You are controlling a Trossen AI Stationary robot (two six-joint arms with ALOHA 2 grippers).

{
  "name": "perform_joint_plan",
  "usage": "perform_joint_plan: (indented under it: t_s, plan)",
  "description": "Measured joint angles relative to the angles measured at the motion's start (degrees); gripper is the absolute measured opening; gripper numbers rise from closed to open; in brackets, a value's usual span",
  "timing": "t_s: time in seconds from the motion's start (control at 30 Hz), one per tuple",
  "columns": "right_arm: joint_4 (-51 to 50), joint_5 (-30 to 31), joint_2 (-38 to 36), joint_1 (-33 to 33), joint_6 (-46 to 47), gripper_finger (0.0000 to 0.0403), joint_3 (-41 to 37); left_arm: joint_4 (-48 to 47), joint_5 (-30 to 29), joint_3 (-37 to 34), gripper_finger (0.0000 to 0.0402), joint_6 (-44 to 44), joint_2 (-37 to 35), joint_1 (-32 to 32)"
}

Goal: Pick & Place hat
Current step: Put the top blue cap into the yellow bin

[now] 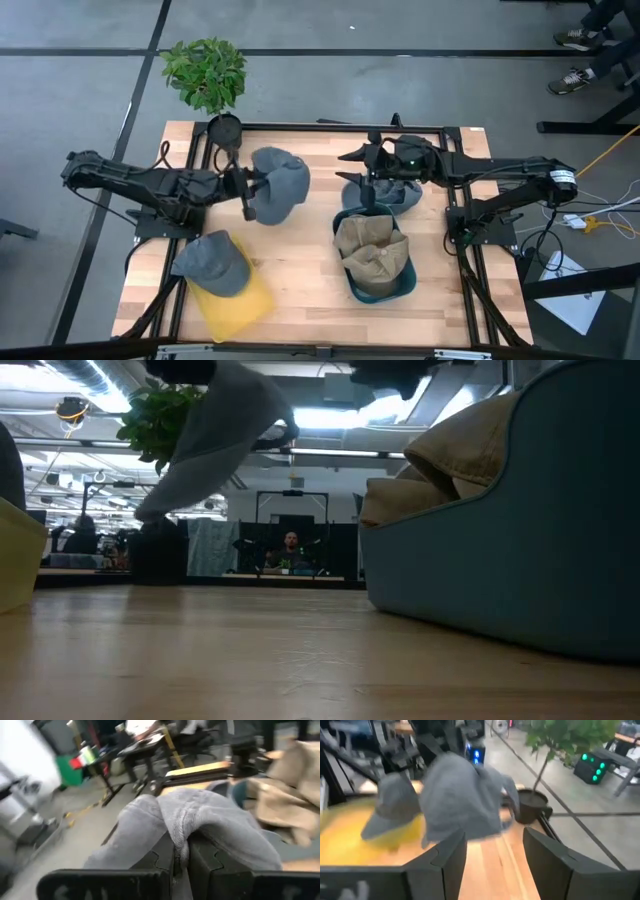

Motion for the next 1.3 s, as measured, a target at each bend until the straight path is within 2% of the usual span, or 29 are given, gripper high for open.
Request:
perform_joint_plan:
  t_s: [0.2, 0.3, 0.53, 0.63, 0.73, 0.97, 1.03, 1.1, 1.2, 1.3]
  plan:
    - [10.20, -0.21, 5.26, 1.95, 1.62, 0.0191, 0.00, -3.58, -0.71, 2.79, 0.0024, -4.51, 1.52, 5.74]
    - [15.48, -2.24, 9.07, 3.37, 1.14, 0.0186, 0.00, -5.82, -0.63, 5.51, 0.0024, -4.43, 3.74, 8.27]
    - [28.67, -10.51, 17.42, 5.40, 0.14, 0.0166, 0.00, -6.44, 4.60, 11.60, 0.0024, -3.99, 9.60, 11.66]
    - [31.08, -11.02, 20.04, 5.29, -0.29, 0.0155, 0.00, -6.46, 7.52, 13.57, 0.0024, -3.10, 12.12, 11.90]
    - [30.59, -6.32, 21.31, 4.24, -0.10, 0.0145, 0.71, -7.30, 11.27, 15.15, 0.0024, -3.51, 13.97, 11.88]
    - [31.09, 14.81, 20.30, 3.02, -4.27, 0.0126, 1.51, -12.43, 18.35, 16.92, 0.0024, -7.27, 14.83, 11.46]
    - [31.30, 20.28, 20.03, 2.48, -6.38, 0.0121, 1.52, -11.87, 24.41, 16.92, 0.0025, -8.14, 14.34, 11.19]
    - [30.98, 24.81, 20.03, 1.32, -6.72, 0.0118, 1.53, -10.72, 32.97, 16.92, 0.0025, -8.66, 13.75, 11.07]
    - [30.13, 25.36, 20.00, -0.04, -6.08, 0.0116, 1.53, -9.67, 40.67, 16.94, 0.0025, -9.63, 12.72, 11.01]
    - [28.26, 22.09, 19.66, -0.05, -4.77, 0.0116, 1.54, -10.21, 39.68, 16.94, 0.0025, -10.53, 10.63, 11.15]
